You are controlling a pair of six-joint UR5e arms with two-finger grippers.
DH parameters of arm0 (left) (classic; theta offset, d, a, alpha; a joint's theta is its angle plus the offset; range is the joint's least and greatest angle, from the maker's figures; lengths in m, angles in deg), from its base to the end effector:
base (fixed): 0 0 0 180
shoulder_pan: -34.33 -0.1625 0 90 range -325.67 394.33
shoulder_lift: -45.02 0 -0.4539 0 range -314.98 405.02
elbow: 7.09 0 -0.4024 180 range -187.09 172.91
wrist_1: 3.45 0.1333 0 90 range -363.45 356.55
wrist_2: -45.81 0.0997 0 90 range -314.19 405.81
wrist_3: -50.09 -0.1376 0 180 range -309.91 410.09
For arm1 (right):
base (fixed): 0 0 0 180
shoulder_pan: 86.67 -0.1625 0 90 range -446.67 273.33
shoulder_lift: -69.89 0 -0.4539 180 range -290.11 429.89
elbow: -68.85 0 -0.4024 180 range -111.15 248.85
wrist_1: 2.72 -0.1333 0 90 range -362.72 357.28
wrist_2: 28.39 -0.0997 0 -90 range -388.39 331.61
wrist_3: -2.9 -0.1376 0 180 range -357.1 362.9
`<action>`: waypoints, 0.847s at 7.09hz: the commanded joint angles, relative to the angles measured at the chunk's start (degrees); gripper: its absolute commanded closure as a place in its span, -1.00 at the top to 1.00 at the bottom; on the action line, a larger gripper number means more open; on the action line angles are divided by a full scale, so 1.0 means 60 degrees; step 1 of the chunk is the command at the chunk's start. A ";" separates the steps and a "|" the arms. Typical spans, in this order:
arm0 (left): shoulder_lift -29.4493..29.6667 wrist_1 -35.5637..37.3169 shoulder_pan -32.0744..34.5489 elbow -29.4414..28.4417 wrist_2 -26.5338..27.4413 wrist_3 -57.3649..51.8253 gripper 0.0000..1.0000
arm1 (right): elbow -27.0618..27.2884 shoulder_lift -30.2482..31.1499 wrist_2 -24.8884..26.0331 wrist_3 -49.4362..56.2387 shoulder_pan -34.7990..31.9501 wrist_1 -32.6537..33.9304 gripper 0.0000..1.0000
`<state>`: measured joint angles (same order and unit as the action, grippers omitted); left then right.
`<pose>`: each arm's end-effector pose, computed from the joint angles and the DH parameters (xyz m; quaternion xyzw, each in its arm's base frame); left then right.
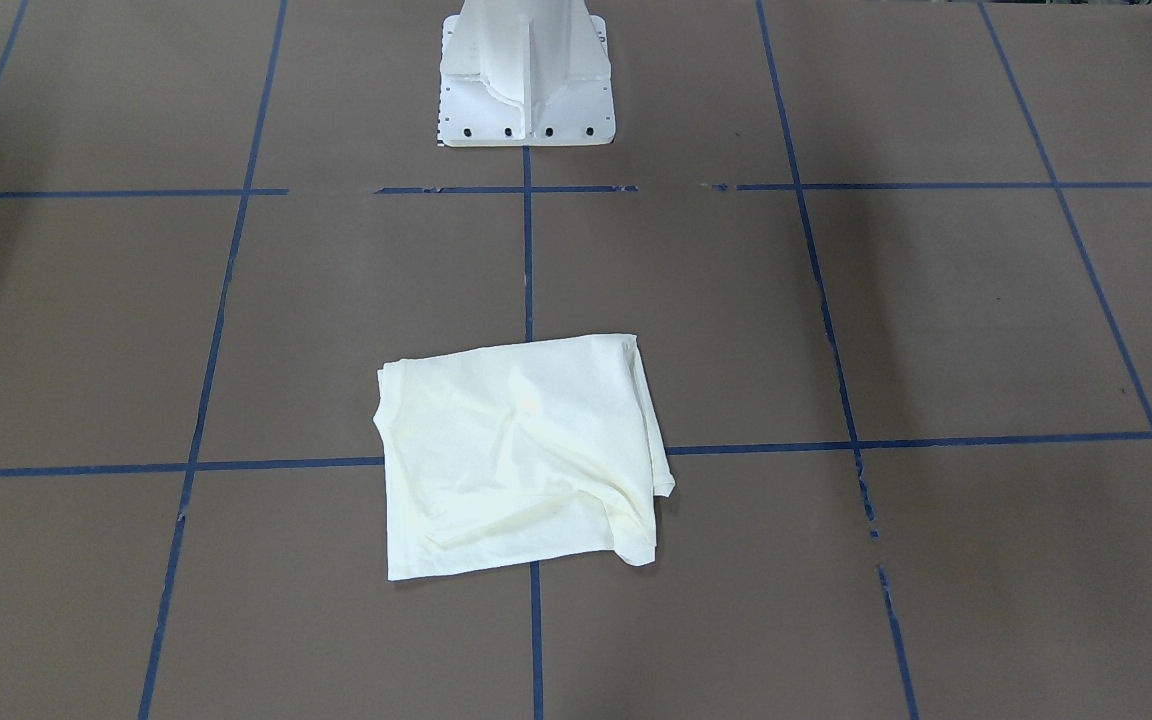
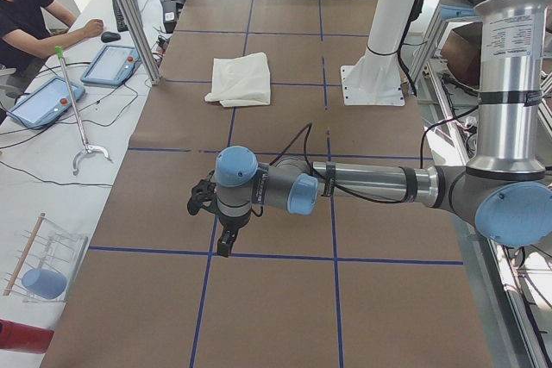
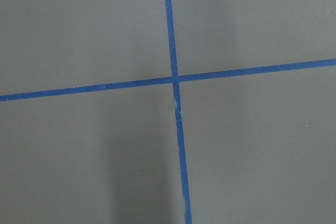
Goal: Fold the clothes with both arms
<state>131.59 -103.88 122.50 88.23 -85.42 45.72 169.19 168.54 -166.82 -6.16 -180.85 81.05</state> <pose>-0.0268 -0.4956 0.6821 0.1082 0.3477 0.0880 0.9272 0.0627 -0.4419 0.6761 0.0455 -0.4115 0.0768 0.9070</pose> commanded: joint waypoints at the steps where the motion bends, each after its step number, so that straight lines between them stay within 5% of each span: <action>1: 0.0001 0.0010 -0.0003 -0.0124 -0.0013 0.0185 1.00 | 0.0006 -0.0007 0.0000 -0.0013 0.0053 -0.0017 1.00; 6: -0.0014 -0.0063 -0.0003 -0.0140 -0.0086 0.1549 1.00 | 0.0006 -0.0007 0.0030 0.0002 0.0038 -0.0017 1.00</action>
<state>131.51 -104.13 122.49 87.42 -85.92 54.83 169.22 168.50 -166.73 -6.16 -180.59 80.95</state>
